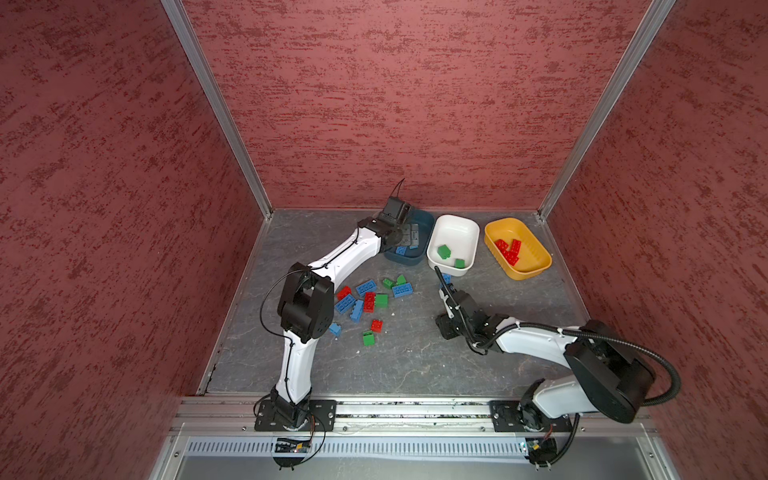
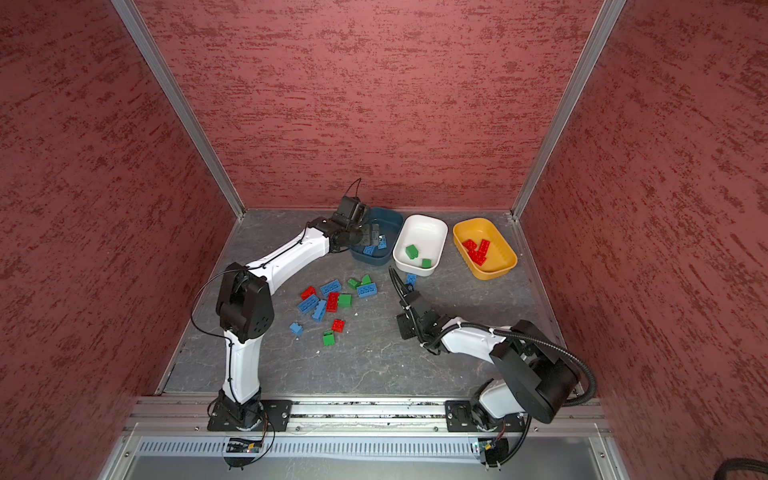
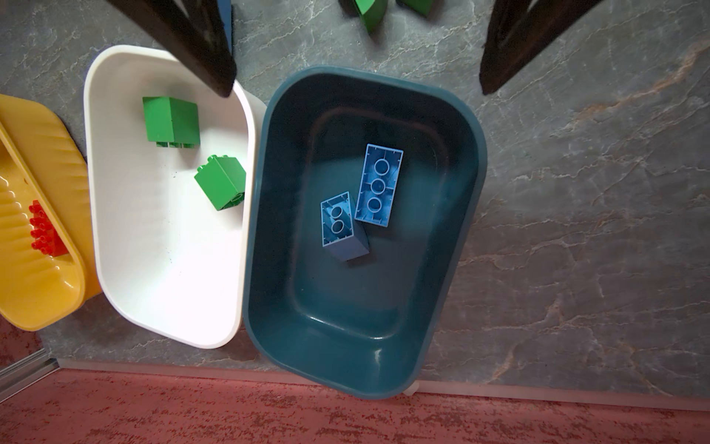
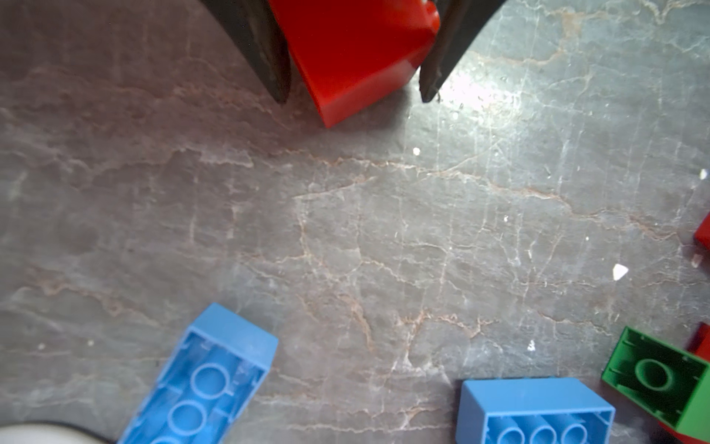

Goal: Sort the legos into containers by color
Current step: 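Grasp a red 2x2 tall brick with the right gripper, then release the red brick into the yellow bin while the left moves to green bricks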

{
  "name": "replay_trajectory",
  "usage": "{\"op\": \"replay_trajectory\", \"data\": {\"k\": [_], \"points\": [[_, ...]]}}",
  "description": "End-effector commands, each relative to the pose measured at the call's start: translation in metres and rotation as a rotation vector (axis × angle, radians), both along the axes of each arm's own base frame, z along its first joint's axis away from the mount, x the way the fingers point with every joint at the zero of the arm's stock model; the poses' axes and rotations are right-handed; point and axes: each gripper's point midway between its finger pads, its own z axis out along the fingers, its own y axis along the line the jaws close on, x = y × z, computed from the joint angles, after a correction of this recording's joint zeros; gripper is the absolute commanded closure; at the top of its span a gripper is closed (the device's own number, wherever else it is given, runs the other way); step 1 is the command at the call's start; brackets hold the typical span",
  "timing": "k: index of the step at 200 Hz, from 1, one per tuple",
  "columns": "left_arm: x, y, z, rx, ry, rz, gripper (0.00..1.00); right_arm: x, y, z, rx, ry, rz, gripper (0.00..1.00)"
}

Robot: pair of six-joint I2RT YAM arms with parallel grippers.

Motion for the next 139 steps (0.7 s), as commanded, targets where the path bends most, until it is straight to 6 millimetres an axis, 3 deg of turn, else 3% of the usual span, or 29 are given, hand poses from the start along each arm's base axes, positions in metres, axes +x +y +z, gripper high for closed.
{"op": "replay_trajectory", "data": {"k": [1,33,74,105,139], "points": [[-0.004,0.002,0.017,-0.020,-0.034,0.014,0.00,0.009,-0.005,0.019,-0.002,-0.085,-0.027,0.64],[-0.015,-0.005,0.020,-0.038,-0.031,-0.003,0.01,0.031,-0.023,0.058,0.120,-0.174,-0.144,0.66],[-0.041,-0.021,0.027,-0.057,-0.075,-0.052,0.01,0.064,-0.075,0.109,0.327,-0.320,-0.327,0.67],[-0.062,-0.022,0.028,-0.118,-0.097,-0.043,0.01,0.088,-0.130,0.120,0.306,-0.347,-0.451,0.67],[-0.079,-0.006,0.023,-0.149,-0.113,0.011,0.01,0.114,-0.180,0.127,0.278,-0.338,-0.524,0.66]]}}
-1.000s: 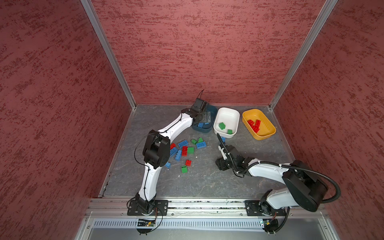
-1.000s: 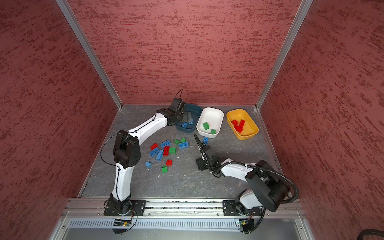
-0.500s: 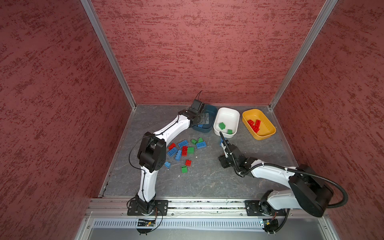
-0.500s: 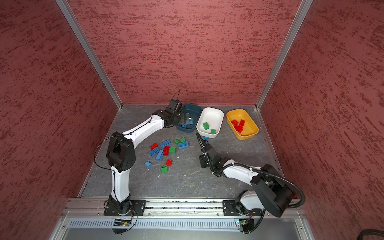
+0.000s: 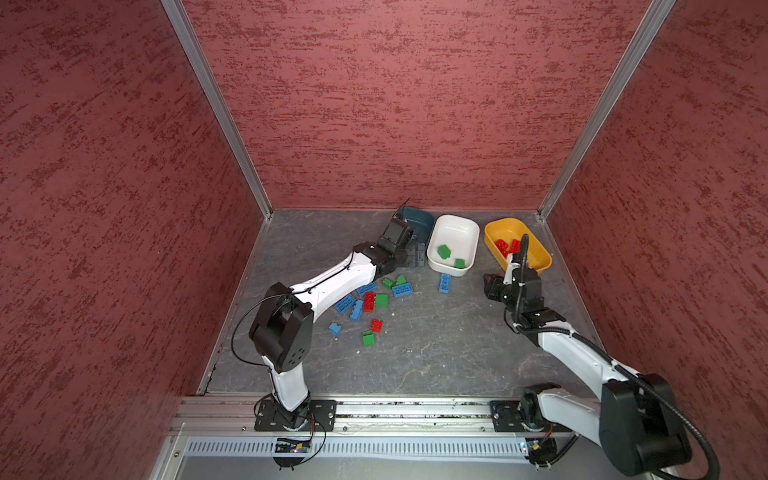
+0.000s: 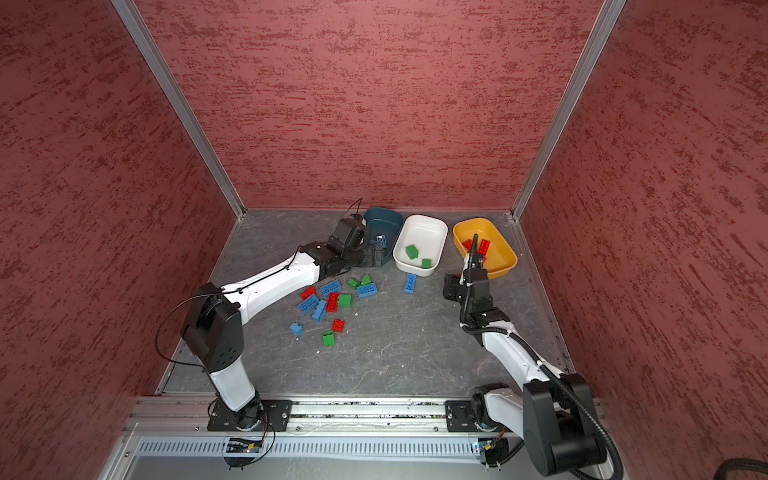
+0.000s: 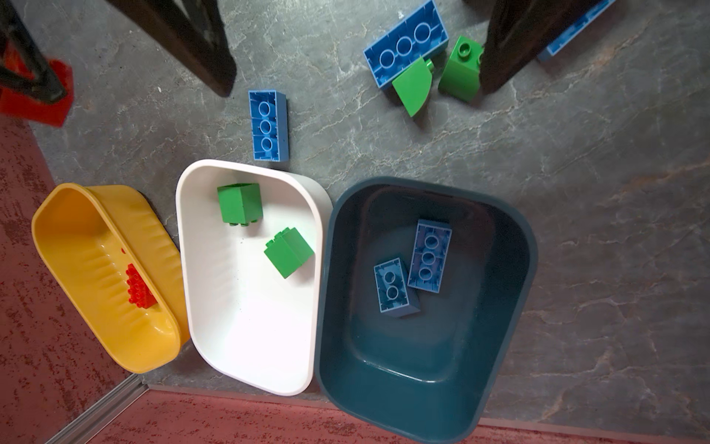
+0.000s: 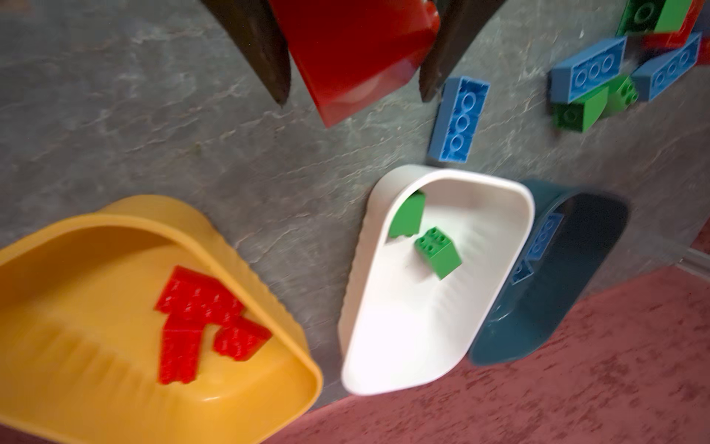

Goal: Sort the legos into containers by color
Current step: 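Release the red brick into the yellow bin while the left moves to green bricks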

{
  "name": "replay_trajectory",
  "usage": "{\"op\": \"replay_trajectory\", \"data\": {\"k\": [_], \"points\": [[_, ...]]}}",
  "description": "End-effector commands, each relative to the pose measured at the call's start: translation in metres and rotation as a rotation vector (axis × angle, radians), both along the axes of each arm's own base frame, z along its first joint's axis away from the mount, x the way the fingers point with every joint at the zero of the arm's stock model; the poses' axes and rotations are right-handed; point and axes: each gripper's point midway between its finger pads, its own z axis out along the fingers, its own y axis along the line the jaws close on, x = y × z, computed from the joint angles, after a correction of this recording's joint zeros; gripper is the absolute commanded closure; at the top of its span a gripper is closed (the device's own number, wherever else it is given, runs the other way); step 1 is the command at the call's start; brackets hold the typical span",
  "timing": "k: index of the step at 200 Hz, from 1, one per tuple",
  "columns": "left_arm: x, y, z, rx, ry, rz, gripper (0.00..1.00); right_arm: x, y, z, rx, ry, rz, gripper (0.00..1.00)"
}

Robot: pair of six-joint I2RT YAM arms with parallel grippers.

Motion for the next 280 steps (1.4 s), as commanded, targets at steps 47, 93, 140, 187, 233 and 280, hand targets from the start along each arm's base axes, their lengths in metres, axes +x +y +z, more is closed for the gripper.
{"op": "replay_trajectory", "data": {"k": [47,93,140,187,233,280], "points": [[-0.014,0.031,0.015,-0.030,-0.103,0.085,0.01,0.068,-0.065,0.019,-0.084,0.043,-0.040,0.66],[-0.025,0.045,0.009,-0.013,-0.091,0.120,0.01,0.112,-0.105,-0.006,-0.245,0.195,-0.151,0.62],[-0.034,0.056,-0.008,0.007,-0.034,0.151,0.01,0.120,-0.140,-0.014,-0.404,0.302,-0.269,0.60],[-0.037,0.064,-0.022,0.025,0.018,0.175,0.01,0.111,-0.162,-0.023,-0.544,0.377,-0.317,0.56],[-0.039,0.072,-0.046,0.088,0.123,0.191,0.01,0.110,-0.146,-0.013,-0.473,0.357,-0.247,0.35],[-0.041,0.070,-0.069,0.165,0.224,0.146,0.01,0.105,-0.135,0.011,-0.427,0.301,-0.236,0.17]]}}
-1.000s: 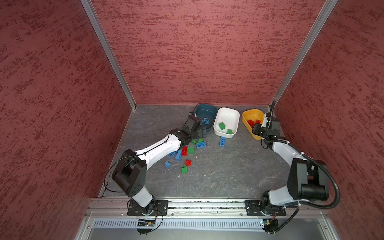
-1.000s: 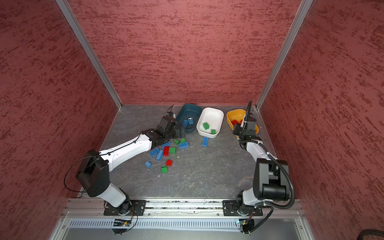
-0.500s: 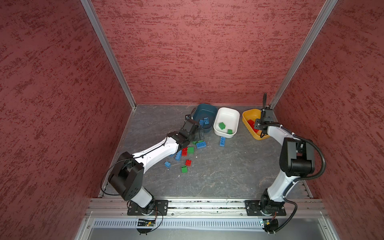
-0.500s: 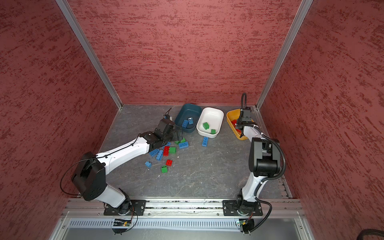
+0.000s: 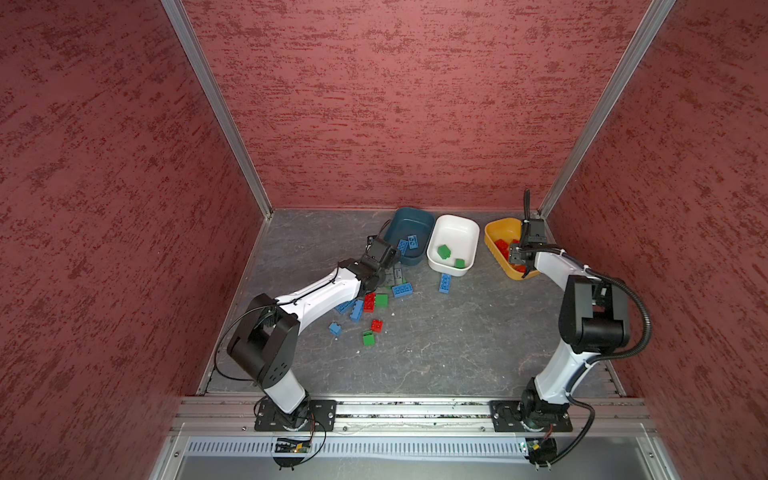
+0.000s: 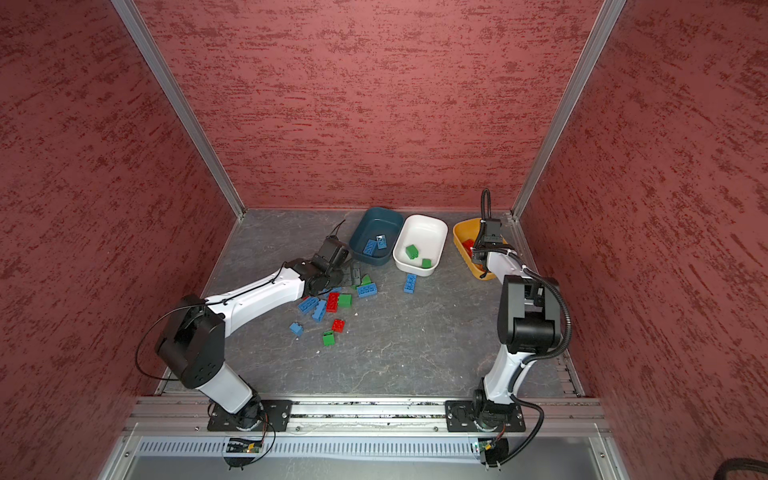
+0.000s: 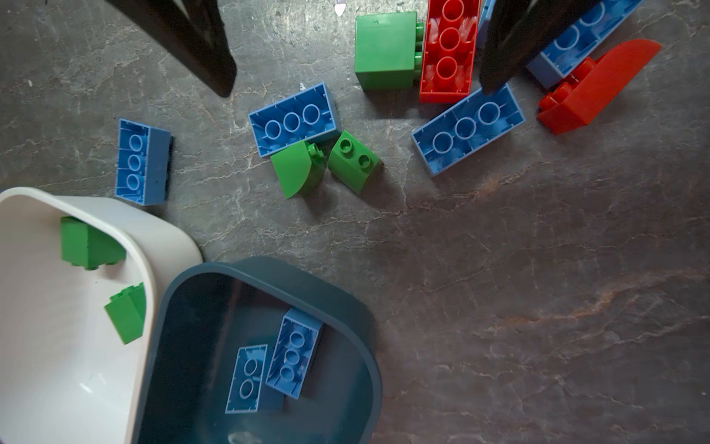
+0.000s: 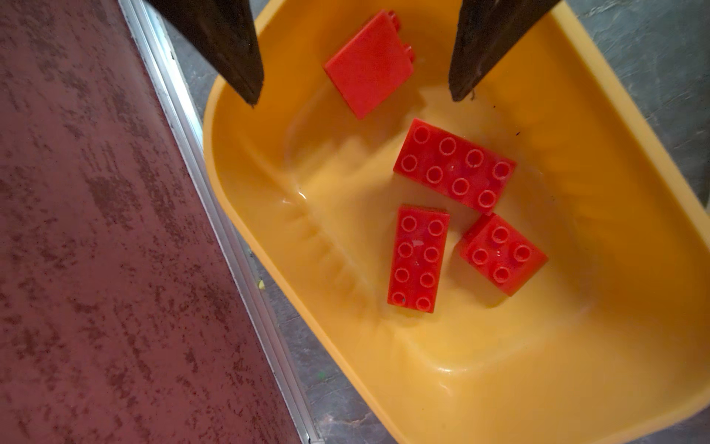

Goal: Sort the legos into containers by color
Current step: 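Release the red brick into the yellow bin while the left moves to green bricks, then grasp and lift a green brick with the left gripper while the right withdraws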

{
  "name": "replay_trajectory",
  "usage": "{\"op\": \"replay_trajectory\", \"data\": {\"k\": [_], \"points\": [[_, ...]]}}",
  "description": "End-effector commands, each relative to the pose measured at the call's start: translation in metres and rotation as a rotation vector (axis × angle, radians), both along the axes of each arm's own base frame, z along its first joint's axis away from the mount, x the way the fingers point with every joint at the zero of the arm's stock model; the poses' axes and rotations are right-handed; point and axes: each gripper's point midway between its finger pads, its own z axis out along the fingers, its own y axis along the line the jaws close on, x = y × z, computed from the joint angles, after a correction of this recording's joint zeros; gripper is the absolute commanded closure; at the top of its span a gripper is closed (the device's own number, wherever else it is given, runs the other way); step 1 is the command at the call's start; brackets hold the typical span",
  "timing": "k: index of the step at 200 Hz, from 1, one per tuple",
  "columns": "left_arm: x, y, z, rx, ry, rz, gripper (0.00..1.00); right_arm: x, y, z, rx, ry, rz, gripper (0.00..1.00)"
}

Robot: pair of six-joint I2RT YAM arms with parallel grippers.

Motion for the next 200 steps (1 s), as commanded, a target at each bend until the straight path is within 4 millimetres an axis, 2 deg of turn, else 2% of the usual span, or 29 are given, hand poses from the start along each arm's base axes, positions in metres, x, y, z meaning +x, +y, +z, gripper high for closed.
{"op": "replay_trajectory", "data": {"k": [1,13,22,45,70,81,84,98,142,200], "points": [[-0.002,0.001,-0.007,0.042,0.059,-0.018,0.01,0.003,0.008,0.038,0.022,-0.085,0.026,0.17],[0.000,0.002,-0.011,0.054,0.081,0.006,0.00,0.001,0.016,0.045,0.050,-0.109,0.044,0.13],[0.001,0.002,-0.014,0.060,0.096,0.024,0.05,-0.001,0.023,0.051,0.076,-0.133,0.057,0.02],[0.009,0.000,-0.022,0.042,0.127,0.087,0.25,-0.008,0.042,0.065,0.149,-0.203,0.096,0.01],[0.016,-0.013,-0.033,0.003,0.171,0.107,0.34,-0.019,0.057,0.081,0.219,-0.285,0.129,0.01],[0.020,-0.014,-0.041,0.005,0.190,0.126,0.38,-0.024,0.063,0.082,0.247,-0.303,0.142,0.01],[0.021,-0.013,-0.042,0.007,0.194,0.135,0.38,-0.027,0.065,0.092,0.253,-0.330,0.148,0.01],[0.024,-0.012,-0.051,0.010,0.210,0.171,0.43,-0.034,0.074,0.100,0.292,-0.363,0.173,0.01],[0.032,-0.011,-0.073,0.007,0.237,0.227,0.48,-0.051,0.086,0.106,0.345,-0.389,0.206,0.01],[0.027,-0.016,-0.107,0.057,0.316,0.215,0.55,-0.053,0.096,0.106,0.373,-0.380,0.233,0.01]]}}
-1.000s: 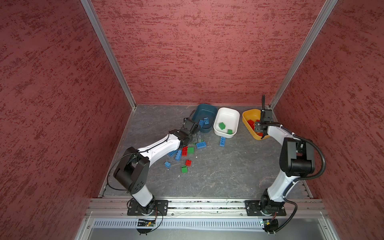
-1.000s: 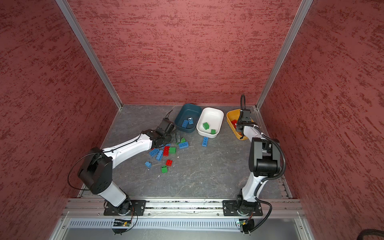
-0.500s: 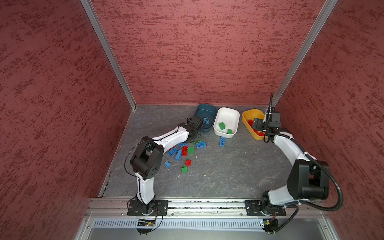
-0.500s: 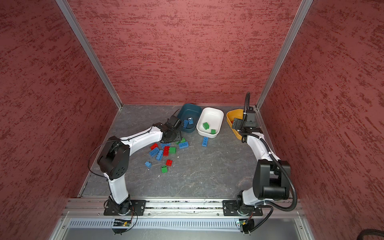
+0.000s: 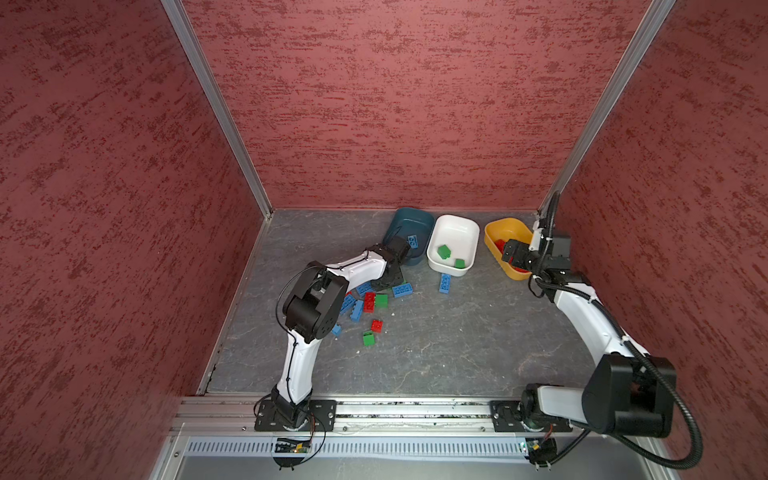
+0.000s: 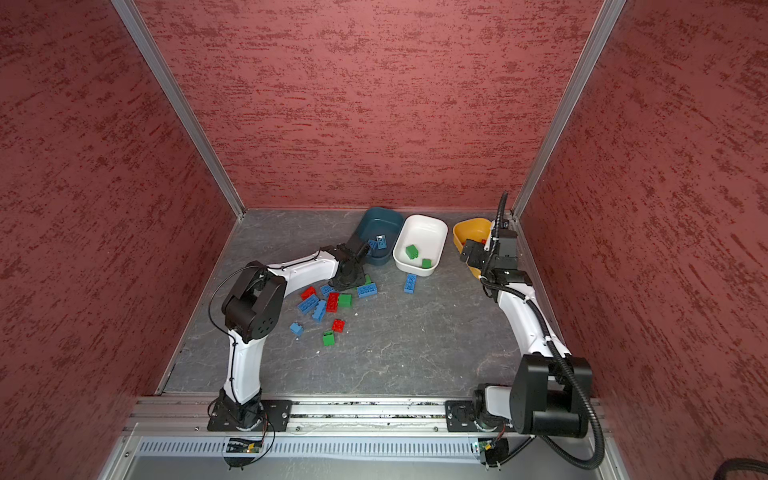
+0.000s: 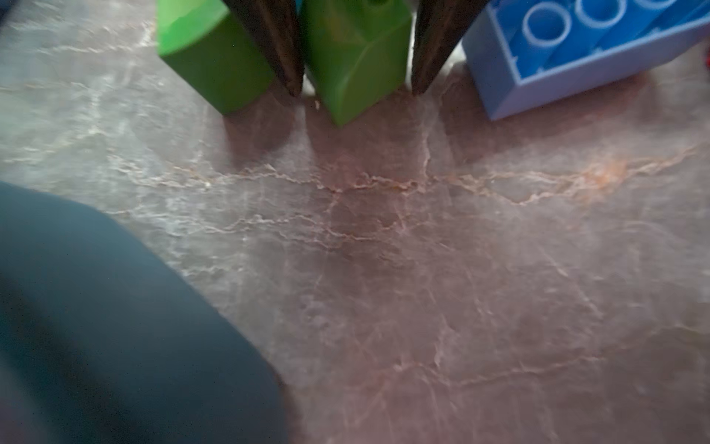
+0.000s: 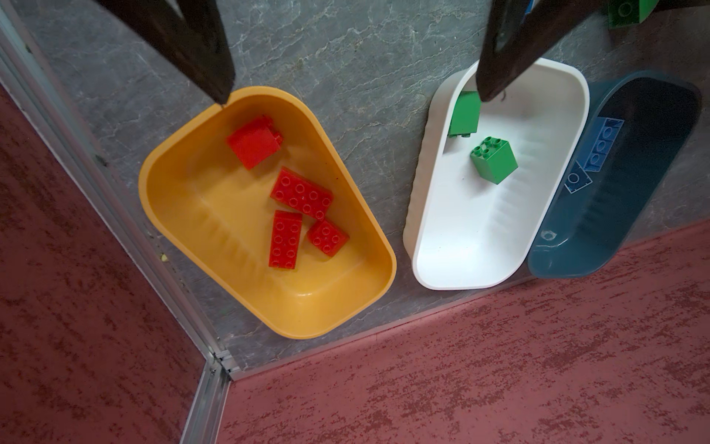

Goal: Sort the legos into containers by color
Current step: 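Grasp and lift a green brick with the left gripper while the right withdraws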

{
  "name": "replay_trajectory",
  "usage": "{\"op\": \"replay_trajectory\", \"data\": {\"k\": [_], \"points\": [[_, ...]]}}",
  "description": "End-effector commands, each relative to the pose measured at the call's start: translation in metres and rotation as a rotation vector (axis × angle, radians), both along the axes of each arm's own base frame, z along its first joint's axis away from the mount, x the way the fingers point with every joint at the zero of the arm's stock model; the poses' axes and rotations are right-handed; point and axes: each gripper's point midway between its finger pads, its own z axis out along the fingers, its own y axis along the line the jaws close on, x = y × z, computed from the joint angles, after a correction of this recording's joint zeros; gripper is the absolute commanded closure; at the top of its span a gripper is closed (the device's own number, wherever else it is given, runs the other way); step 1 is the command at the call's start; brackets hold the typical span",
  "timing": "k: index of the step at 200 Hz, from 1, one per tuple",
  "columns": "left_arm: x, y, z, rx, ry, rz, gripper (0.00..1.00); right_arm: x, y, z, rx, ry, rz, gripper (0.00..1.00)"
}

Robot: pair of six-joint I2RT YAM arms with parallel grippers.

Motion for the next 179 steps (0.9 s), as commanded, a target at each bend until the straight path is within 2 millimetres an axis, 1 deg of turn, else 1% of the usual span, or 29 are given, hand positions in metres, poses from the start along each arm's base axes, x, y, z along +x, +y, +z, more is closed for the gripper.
{"op": "replay_trajectory", "data": {"k": [1,21,53,69,98,121,149,169,179], "points": [[-0.007,-0.002,-0.015,0.020,0.051,-0.004,0.55,0.001,0.012,0.008,0.028,-0.029,0.041,0.01],[-0.010,-0.002,-0.020,0.041,0.065,-0.023,0.57,0.001,0.020,0.011,0.037,-0.027,0.064,0.01],[-0.016,-0.001,-0.025,0.067,0.082,-0.056,0.67,-0.002,0.037,0.013,0.045,-0.025,0.104,0.01],[-0.017,-0.003,-0.022,0.079,0.072,-0.090,0.72,-0.003,0.043,0.012,0.048,-0.023,0.118,0.01],[-0.015,0.001,-0.013,0.101,0.043,-0.114,0.78,-0.003,0.053,0.010,0.053,-0.019,0.135,0.01],[-0.014,0.005,-0.002,0.110,0.007,-0.110,0.82,-0.003,0.060,0.009,0.062,-0.020,0.148,0.01],[-0.010,0.007,0.022,0.082,-0.069,-0.096,0.84,-0.003,0.066,0.010,0.079,-0.035,0.156,0.01],[-0.007,0.001,0.041,0.025,-0.126,-0.094,0.85,-0.004,0.068,0.011,0.085,-0.048,0.159,0.01],[-0.004,-0.007,0.053,-0.006,-0.155,-0.106,0.85,-0.004,0.069,0.011,0.088,-0.052,0.161,0.01]]}}
